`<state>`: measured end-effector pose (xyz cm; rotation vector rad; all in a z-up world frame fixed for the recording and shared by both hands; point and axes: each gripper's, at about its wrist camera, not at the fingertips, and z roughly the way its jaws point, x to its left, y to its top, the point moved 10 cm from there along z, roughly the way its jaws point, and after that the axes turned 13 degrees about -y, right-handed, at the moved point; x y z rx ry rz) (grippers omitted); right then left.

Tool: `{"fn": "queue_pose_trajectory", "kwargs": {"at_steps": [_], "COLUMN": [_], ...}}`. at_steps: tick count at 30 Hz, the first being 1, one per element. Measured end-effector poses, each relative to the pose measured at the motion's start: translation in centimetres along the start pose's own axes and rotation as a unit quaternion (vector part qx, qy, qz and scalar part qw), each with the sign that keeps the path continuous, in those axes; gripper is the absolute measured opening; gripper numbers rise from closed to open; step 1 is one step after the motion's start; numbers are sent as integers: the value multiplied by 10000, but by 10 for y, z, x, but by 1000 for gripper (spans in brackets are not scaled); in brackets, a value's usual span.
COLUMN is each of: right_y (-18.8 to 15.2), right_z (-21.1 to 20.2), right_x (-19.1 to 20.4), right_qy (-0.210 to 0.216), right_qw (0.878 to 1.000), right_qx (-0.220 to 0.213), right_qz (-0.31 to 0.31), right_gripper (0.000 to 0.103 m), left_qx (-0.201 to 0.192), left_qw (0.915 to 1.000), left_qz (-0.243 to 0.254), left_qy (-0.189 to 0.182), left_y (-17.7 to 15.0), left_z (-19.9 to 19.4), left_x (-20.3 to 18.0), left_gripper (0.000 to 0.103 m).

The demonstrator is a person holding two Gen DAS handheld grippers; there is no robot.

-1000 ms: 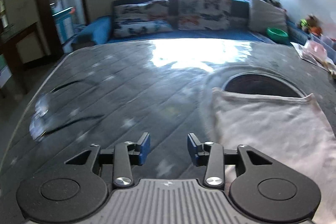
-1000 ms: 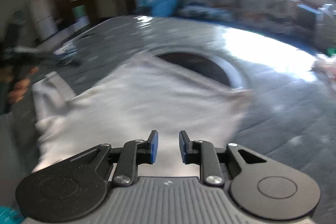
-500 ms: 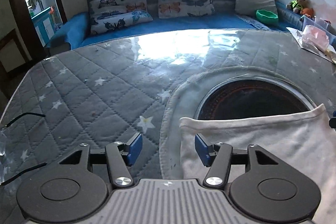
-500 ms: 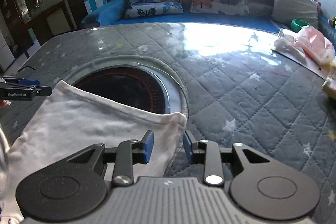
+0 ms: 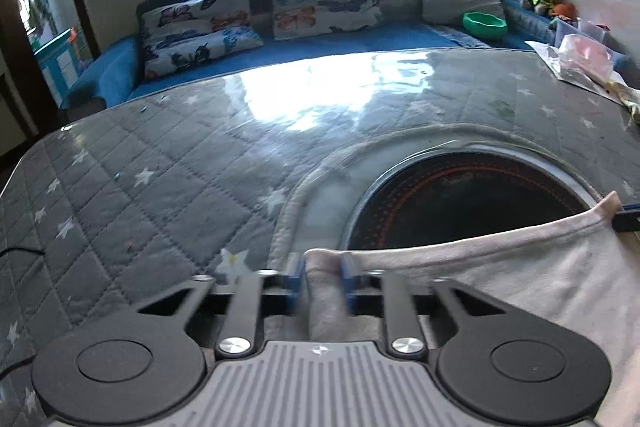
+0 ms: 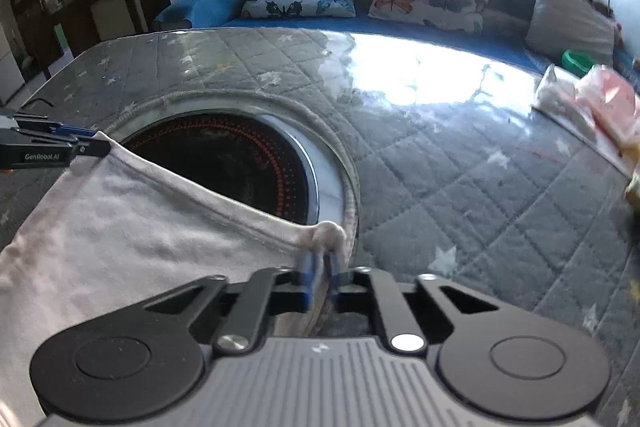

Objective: Fold clothes

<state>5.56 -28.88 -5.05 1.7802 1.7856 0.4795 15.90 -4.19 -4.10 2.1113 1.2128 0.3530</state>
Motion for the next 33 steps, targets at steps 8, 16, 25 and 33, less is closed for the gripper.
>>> {"fn": "queue_pose_trajectory", "kwargs": {"at_steps": [8,16,25,33], "right_y": [29,52,2,-86], "right_z": [6,13,-58,-121], "right_x": [-2,6,66,125], "right_qy": [-179,-228,690,1249], "right_qw": [9993,9984,9884,9646], "right_qx": [-315,-472,-499,-530], "right_qz": [-80,-217,-1255,-2260], "right_gripper": [4,10,20,20], "left_qx": [-312,-323,-492,-369], "left_qw": [9992,9983,9985,9972], "left_qz": [-47,-276,2,376], "left_qy": [239,410,248,-534], "left_y": [23,24,-3,-83], "left_z": [3,5,-44,-89], "left_x": [11,28,2,-76], "left_gripper": [9,22,31,32]}}
